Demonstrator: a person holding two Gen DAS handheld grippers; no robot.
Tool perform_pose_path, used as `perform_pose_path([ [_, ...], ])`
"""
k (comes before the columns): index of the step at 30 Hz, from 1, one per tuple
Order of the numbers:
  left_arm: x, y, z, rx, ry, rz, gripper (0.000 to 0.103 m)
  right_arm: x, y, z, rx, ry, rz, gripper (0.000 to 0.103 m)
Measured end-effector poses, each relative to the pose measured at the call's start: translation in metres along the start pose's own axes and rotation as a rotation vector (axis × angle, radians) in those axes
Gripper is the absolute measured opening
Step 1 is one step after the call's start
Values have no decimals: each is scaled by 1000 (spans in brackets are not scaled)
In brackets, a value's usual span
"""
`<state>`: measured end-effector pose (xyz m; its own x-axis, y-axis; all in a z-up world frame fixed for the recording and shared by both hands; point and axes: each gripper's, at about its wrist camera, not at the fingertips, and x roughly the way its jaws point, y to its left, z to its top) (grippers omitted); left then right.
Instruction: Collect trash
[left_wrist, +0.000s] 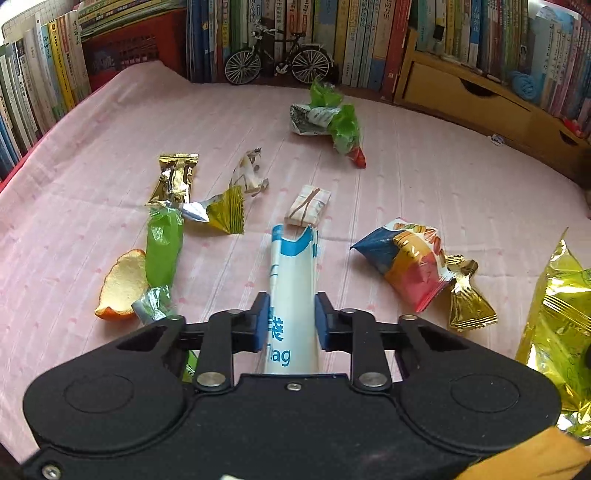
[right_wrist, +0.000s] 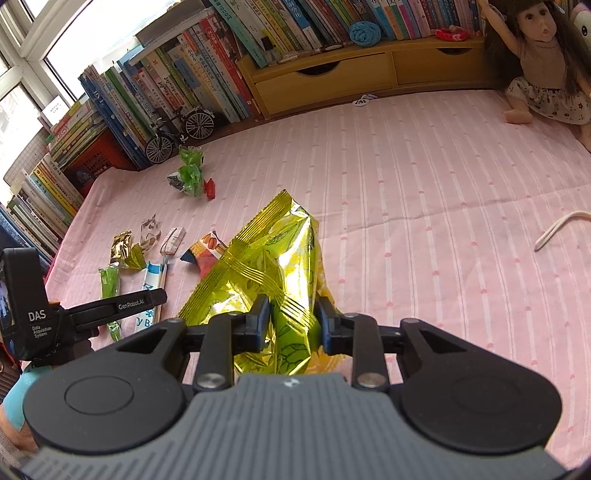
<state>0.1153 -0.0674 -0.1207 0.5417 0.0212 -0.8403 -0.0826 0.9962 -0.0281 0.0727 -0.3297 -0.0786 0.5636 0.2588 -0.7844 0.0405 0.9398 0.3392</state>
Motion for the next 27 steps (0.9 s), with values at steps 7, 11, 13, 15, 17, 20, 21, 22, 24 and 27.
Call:
perform_pose_path([
  [7, -37, 10, -8, -65, -26, -41, 17, -6, 15, 0, -39, 0, 21, 32],
  [11, -69, 20, -21, -79, -60, -47, 17, -10, 30, -7, -72, 15, 44, 32],
  [13, -86, 30, -30, -92, -71, -48, 17, -14, 39, -13, -94, 26, 58, 32],
  [15, -103, 42, -42, -111, -79, -45, 17, -17, 50, -23, -121, 39, 72, 32],
  [17, -118, 56, -55, -124, -83, -35, 17, -21, 60, -34, -146, 55, 86, 32],
  [20, -139, 79, -80, -147, -81, -8, 17, -28, 77, -52, -185, 82, 108, 32],
  [21, -145, 87, -90, -157, -77, 1, 17, -30, 83, -59, -199, 91, 115, 32],
  [22, -151, 95, -99, -167, -72, 9, 17, -33, 88, -67, -213, 101, 124, 32],
  [24, -161, 110, -119, -189, -59, 25, 17, -37, 100, -82, -242, 123, 139, 32],
  [27, -174, 131, -151, -219, -35, 45, 17, -43, 115, -107, -290, 156, 161, 32],
])
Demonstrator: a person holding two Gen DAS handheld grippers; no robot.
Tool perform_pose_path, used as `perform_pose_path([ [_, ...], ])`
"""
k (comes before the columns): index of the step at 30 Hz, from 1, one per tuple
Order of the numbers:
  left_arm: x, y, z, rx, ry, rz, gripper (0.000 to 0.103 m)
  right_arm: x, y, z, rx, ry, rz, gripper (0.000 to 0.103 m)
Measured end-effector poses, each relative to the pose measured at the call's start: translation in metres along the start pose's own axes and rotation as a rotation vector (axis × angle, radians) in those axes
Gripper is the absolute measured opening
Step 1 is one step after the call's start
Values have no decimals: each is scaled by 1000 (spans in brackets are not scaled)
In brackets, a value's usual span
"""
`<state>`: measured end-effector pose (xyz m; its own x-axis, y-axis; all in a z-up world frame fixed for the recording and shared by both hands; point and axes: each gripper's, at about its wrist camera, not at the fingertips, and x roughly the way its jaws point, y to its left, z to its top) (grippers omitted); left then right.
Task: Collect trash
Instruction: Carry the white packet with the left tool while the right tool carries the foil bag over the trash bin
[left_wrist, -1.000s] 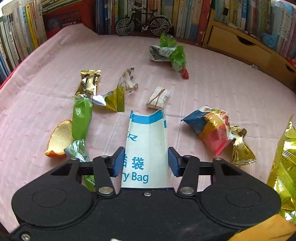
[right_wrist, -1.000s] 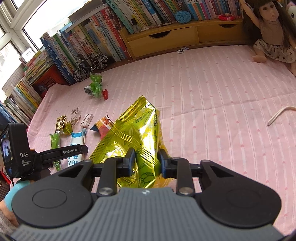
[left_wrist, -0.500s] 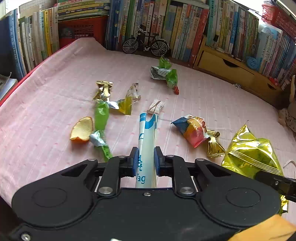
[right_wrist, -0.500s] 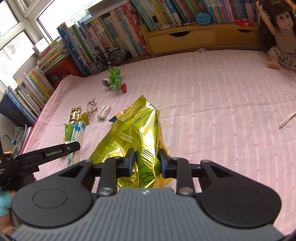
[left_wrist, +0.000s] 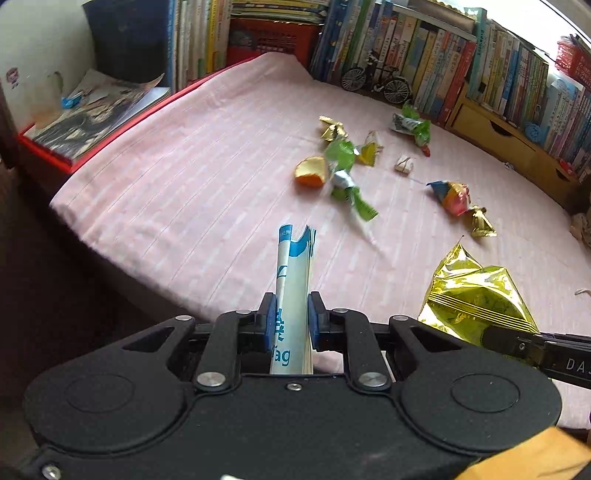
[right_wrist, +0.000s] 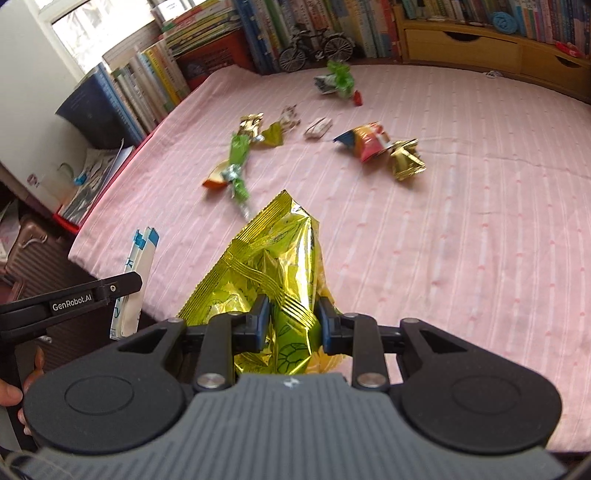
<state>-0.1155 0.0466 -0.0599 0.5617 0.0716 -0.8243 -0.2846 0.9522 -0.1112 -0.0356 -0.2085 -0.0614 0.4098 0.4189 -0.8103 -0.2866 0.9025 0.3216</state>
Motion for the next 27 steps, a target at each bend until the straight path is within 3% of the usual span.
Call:
perform_pose_path([
  [7, -15, 50, -62, -59, 72, 42, 17, 5, 48, -50, -112, 89, 46, 32],
  [14, -5, 81, -122, -111, 188, 56, 18, 24, 75, -91, -199, 186, 39, 32],
  [27, 74, 112, -212, -184, 345, 58, 20, 130, 88, -147, -313, 380, -32, 32],
])
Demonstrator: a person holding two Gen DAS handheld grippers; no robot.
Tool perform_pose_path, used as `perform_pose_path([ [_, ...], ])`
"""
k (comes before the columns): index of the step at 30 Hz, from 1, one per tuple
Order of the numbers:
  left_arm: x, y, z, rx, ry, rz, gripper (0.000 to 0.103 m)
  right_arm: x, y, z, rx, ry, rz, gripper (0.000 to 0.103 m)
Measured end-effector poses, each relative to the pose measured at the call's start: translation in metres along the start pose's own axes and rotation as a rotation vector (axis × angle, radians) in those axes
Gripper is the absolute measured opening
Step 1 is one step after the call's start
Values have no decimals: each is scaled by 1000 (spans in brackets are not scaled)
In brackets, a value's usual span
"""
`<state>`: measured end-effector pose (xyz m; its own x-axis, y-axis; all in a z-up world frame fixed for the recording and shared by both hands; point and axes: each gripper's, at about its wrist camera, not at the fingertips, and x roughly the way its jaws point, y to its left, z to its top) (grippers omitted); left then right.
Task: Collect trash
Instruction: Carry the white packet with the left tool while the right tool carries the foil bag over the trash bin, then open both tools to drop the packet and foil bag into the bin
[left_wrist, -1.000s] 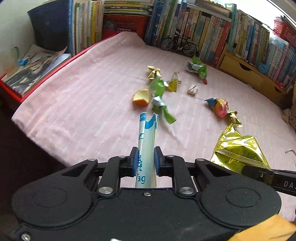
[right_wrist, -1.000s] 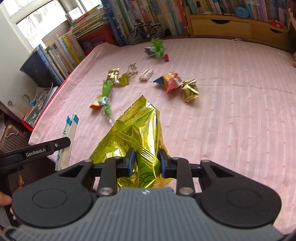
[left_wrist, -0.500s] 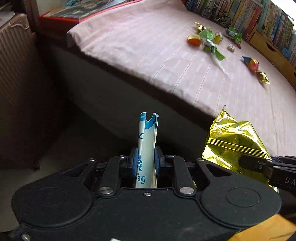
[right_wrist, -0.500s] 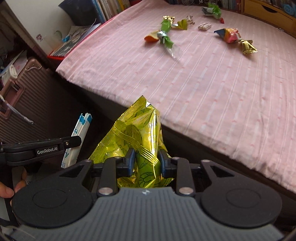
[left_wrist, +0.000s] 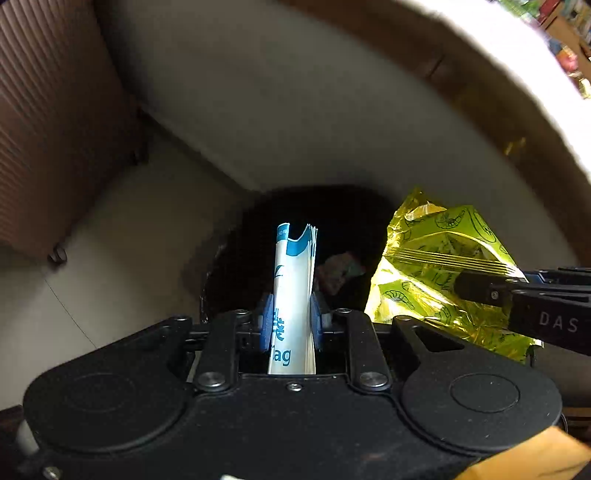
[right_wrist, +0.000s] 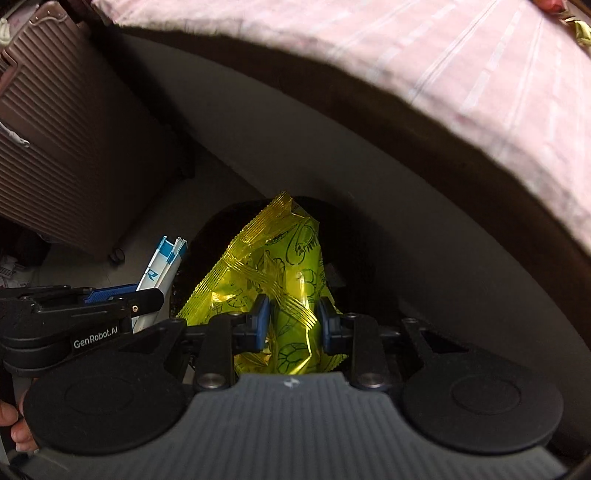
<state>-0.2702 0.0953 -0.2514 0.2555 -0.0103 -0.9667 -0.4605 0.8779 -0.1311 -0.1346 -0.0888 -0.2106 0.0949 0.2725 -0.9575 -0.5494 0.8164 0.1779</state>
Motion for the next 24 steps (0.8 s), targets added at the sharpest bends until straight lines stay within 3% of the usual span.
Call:
perform_pose_path([
  [2, 17, 4, -5, -5, 13, -2, 21, 19, 1, -1, -11, 24, -13, 32],
  [5, 40, 11, -11, -26, 30, -10, 32, 46, 2, -1, -30, 51, -18, 36],
  [7, 49, 13, -13, -30, 40, -8, 41, 58, 3, -1, -41, 58, -28, 56],
  [11, 51, 12, -19, -31, 40, -11, 52, 67, 3, 1, -50, 54, -54, 63],
  [18, 32, 7, 5, -32, 1, -11, 79, 39, -4, 3, -34, 8, -38, 69],
  [24, -15, -8, 34, -35, -82, -18, 82, -20, -14, 19, 21, -103, 4, 70],
])
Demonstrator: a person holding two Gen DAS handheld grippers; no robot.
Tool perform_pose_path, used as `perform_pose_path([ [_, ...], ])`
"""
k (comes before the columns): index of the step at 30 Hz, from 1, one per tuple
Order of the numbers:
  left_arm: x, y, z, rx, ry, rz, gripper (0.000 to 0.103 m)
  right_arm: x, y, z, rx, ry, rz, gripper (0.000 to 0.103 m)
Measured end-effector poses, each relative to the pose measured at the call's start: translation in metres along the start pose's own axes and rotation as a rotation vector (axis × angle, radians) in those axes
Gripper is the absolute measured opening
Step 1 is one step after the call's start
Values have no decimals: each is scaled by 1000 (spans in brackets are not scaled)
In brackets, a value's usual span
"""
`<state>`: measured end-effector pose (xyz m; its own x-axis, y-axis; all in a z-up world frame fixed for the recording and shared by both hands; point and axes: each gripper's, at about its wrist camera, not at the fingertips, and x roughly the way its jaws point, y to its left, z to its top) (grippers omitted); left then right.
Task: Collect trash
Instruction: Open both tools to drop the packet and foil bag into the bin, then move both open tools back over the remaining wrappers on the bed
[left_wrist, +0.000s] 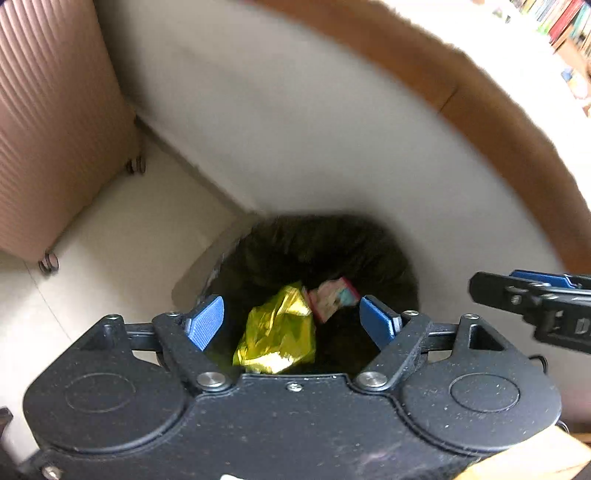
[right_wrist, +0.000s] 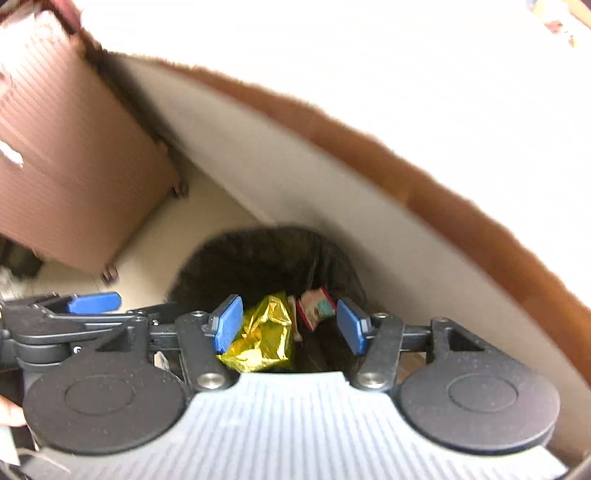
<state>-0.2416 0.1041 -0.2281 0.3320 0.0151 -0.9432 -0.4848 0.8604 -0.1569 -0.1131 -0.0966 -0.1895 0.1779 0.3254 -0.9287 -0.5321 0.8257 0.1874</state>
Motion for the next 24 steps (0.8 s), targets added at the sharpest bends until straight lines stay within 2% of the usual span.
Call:
perform_pose_path([
  [6, -58, -36, 45, 32, -148, -9, 89, -81, -27, 33, 96, -180, 17, 73],
  [11, -90, -80, 95, 59, -261, -57, 94, -129, -63, 68, 163, -319, -38, 73],
  [16, -95, -132, 149, 94, -306, -105, 94, -146, -113, 105, 224, -393, -117, 74],
  [21, -83, -189, 202, 138, -340, -105, 94, -146, -163, 141, 246, -424, -154, 74],
  [24, -66, -215, 227, 164, -327, -120, 87, -135, -181, 159, 223, -420, -170, 74],
])
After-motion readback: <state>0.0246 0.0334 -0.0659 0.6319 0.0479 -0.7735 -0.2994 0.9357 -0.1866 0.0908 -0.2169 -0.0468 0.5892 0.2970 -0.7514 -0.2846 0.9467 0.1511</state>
